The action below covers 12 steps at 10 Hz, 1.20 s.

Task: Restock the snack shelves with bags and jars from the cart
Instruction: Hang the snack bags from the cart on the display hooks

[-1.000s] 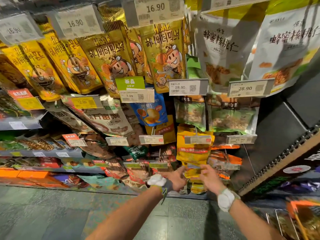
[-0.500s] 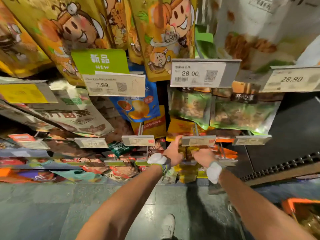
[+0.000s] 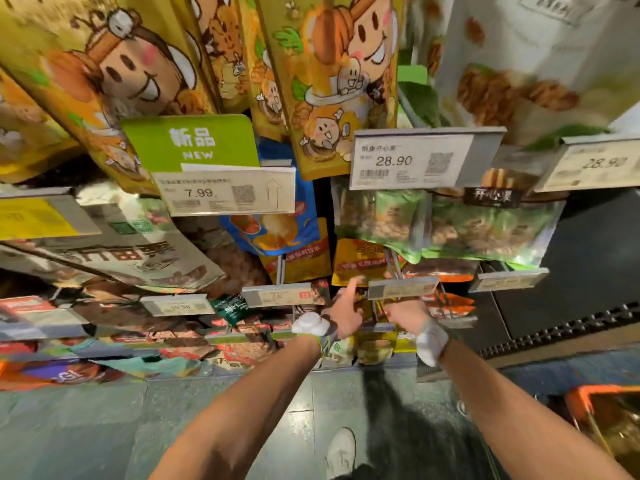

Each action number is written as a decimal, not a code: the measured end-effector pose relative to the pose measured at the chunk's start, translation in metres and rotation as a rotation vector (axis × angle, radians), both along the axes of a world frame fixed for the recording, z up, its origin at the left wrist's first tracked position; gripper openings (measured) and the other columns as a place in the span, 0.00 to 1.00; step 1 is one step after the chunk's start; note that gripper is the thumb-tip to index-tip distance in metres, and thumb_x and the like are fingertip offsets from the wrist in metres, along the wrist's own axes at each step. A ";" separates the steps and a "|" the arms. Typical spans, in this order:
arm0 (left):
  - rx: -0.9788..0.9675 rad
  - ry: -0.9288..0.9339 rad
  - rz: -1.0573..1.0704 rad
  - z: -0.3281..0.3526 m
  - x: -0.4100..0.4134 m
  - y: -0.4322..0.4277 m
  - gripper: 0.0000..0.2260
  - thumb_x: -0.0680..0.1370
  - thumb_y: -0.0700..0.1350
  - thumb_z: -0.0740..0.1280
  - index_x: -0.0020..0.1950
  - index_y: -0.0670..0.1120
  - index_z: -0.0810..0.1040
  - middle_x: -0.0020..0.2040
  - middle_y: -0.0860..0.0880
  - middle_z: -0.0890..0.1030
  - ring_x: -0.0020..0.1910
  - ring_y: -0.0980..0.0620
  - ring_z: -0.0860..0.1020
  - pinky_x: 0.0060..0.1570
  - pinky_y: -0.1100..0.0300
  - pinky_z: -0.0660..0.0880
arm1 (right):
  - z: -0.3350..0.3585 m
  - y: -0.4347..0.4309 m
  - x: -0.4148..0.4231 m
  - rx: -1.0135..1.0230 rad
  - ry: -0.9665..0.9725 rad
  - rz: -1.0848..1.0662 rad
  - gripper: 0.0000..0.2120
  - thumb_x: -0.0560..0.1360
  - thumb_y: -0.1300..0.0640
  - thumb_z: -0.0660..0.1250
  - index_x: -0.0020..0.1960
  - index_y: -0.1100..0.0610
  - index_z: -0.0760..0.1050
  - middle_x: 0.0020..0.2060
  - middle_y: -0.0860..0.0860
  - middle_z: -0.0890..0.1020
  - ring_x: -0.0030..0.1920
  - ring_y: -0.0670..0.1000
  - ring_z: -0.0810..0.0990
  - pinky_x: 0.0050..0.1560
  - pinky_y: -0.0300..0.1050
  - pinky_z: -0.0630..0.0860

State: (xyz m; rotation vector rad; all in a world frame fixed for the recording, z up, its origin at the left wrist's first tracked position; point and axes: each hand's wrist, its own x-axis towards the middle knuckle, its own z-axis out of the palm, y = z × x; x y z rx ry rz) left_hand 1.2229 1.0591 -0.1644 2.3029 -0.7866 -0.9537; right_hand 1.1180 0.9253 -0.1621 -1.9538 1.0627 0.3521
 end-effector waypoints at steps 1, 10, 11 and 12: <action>0.105 0.002 -0.155 0.036 -0.049 0.023 0.22 0.79 0.40 0.64 0.73 0.49 0.67 0.61 0.44 0.78 0.58 0.45 0.78 0.53 0.53 0.75 | 0.019 0.018 -0.032 0.119 -0.143 -0.175 0.04 0.74 0.62 0.67 0.43 0.54 0.78 0.35 0.52 0.80 0.37 0.57 0.79 0.36 0.47 0.76; 0.118 0.058 -0.744 0.103 -0.591 -0.176 0.12 0.79 0.45 0.66 0.62 0.45 0.75 0.49 0.43 0.80 0.47 0.42 0.80 0.42 0.55 0.74 | 0.096 -0.019 -0.669 0.110 -0.264 -1.079 0.10 0.79 0.61 0.63 0.57 0.57 0.79 0.46 0.57 0.82 0.39 0.53 0.77 0.38 0.48 0.75; 0.159 0.277 -0.569 0.112 -0.594 -0.213 0.09 0.81 0.42 0.59 0.60 0.49 0.70 0.40 0.47 0.76 0.37 0.45 0.77 0.40 0.48 0.80 | 0.090 -0.035 -0.680 0.122 -0.203 -1.121 0.12 0.80 0.61 0.62 0.63 0.61 0.74 0.42 0.54 0.77 0.38 0.53 0.76 0.32 0.46 0.75; 0.134 0.463 -0.511 0.074 -0.600 -0.252 0.18 0.83 0.42 0.59 0.72 0.53 0.63 0.44 0.44 0.77 0.36 0.44 0.78 0.40 0.46 0.81 | 0.082 -0.051 -0.683 0.081 -0.141 -1.185 0.17 0.79 0.56 0.67 0.65 0.58 0.71 0.51 0.54 0.79 0.43 0.53 0.77 0.42 0.48 0.76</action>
